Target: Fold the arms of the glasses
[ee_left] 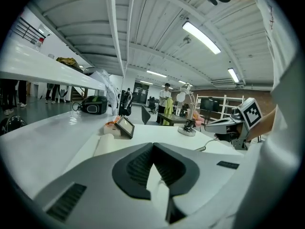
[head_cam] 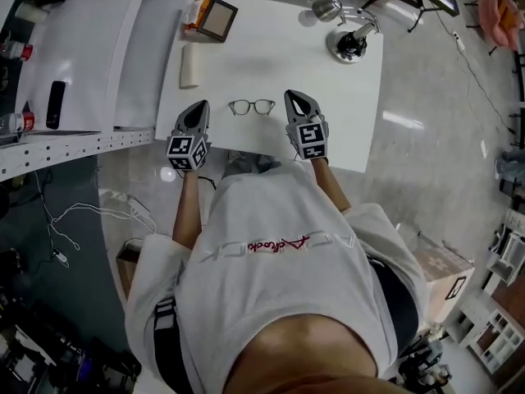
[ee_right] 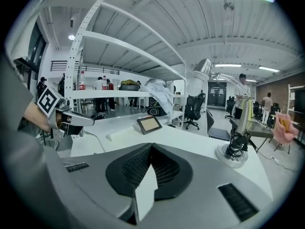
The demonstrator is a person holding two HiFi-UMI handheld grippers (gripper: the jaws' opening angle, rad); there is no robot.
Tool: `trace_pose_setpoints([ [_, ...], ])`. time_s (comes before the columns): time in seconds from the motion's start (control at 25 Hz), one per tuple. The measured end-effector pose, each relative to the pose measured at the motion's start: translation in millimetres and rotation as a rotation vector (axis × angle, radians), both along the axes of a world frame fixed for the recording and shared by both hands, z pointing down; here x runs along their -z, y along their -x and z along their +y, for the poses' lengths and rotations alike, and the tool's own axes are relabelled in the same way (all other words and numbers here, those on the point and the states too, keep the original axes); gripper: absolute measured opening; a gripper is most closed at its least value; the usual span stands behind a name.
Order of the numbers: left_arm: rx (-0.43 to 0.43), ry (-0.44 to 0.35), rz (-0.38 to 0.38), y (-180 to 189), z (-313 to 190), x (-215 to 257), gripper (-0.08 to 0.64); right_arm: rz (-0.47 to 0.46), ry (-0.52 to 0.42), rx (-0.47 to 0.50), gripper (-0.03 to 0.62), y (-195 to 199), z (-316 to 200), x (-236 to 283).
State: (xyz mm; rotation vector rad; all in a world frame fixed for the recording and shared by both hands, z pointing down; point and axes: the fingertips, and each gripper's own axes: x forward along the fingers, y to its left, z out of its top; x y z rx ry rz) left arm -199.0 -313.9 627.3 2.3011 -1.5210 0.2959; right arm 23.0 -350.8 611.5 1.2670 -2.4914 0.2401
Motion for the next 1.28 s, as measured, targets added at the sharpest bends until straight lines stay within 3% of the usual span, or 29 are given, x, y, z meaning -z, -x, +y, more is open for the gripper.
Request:
trace_pose_setpoints([
  [0.48, -0.116, 0.108, 0.012, -25, 12, -35, 0.025, 0.01, 0.129, -0.072, 0.017, -7, 33, -44],
  [0.64, -0.152, 0.14, -0.022, -29, 14, -52, 0.025, 0.014, 0.168, -0.075, 0.017, -9, 39, -59],
  [0.76, -0.231, 0.159, -0.102, -34, 13, -66, 0.025, 0.002, 0.196, -0.067, 0.017, -11, 39, -70],
  [0.88, -0.345, 0.151, -0.217, -39, 8, -74, 0.025, 0.041, 0.192, 0.002, 0.017, -9, 37, -75],
  [1.16, -0.654, 0.105, -0.547, -49, 7, -88, 0.025, 0.326, 0.118, 0.308, 0.018, -2, 38, -92],
  [1.28, -0.741, 0.09, -0.633, -49, 6, -94, 0.025, 0.414, 0.071, 0.46, 0.018, 5, 44, -98],
])
